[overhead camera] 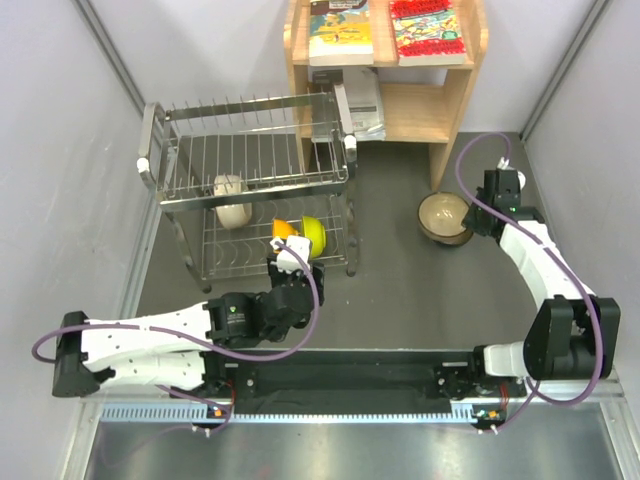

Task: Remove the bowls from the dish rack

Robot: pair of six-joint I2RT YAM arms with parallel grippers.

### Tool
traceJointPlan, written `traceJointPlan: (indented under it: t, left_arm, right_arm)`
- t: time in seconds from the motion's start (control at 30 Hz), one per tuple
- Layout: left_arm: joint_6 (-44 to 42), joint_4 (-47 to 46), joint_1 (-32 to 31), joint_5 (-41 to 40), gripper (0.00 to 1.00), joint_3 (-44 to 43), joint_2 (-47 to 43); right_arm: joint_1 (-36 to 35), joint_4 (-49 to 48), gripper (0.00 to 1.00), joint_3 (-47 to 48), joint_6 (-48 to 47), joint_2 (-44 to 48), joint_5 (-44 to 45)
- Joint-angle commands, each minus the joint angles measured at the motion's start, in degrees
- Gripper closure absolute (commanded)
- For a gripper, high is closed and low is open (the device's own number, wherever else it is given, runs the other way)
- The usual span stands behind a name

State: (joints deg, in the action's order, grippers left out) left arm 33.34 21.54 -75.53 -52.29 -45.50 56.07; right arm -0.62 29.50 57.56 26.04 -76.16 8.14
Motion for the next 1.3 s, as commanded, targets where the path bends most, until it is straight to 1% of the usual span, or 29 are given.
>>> traceJointPlan:
  t: [0.0, 0.07, 0.27, 0.5, 0.77, 0.8, 0.87, 0.9, 0.97, 1.13, 1.17, 1.27]
  left_arm:
    - [0.0, -0.4, 0.1, -1.6, 0.35, -0.6, 1.1]
    - [-0.1, -0.4, 0.1, -1.5, 0.35, -0.7, 1.3]
    - [-0.9, -1.1, 0.1, -1.5, 0.35, -1.0, 2.5]
    - [-2.1, -0.5, 0.2, -1.7, 0.34, -2.9, 4.1]
    - [-1.9, 0.3, 0.1, -2.3, 0.35, -2.8, 3.0]
    - [-1.7, 0.3, 0.1, -2.4, 0.35, -2.8, 3.1]
    - [-1.6, 0.3, 0.2, -2.6, 0.35, -2.8, 2.9]
    - [-1.5, 0.3, 0.2, -2.5, 0.35, -2.8, 3.0]
    - [-1.4, 0.5, 0.1, -2.5, 0.35, -2.6, 3.0]
    - [-0.3, 1.6, 0.2, -2.8, 0.35, -2.1, 2.7]
    - [-0.1, 1.7, 0.1, -3.0, 0.35, -2.0, 2.6]
    - [0.1, 1.8, 0.1, -3.1, 0.35, -1.5, 1.8]
  right_arm:
    - [0.2, -8.9, 1.00, 3.0, 2.9, 0.0, 0.1]
    - [2.5, -9.2, 1.00, 2.6, 3.2, 0.3, 1.0]
    - [4.4, -9.7, 1.00, 1.2, 3.6, 0.7, 1.5]
    - [4.8, -10.2, 1.00, 0.6, 3.6, -2.1, -0.4]
    - [4.8, -10.5, 1.00, 0.2, 3.1, -3.6, -0.6]
    - [4.8, -10.4, 0.94, 0.2, 3.1, -3.9, -0.6]
    - [4.8, -10.4, 0.91, 0.1, 2.7, -4.3, -0.8]
    - [4.8, -10.2, 0.87, 0.1, 2.7, -4.8, -1.0]
    - [4.8, -10.2, 0.82, -0.2, 2.3, -5.0, -1.4]
    - [4.8, -11.0, 0.76, -1.1, 2.2, -4.5, -2.3]
    - [4.8, -11.0, 0.73, -1.3, 2.2, -4.4, -2.6]
    - [4.8, -11.0, 0.73, -1.2, 2.0, -5.5, -3.7]
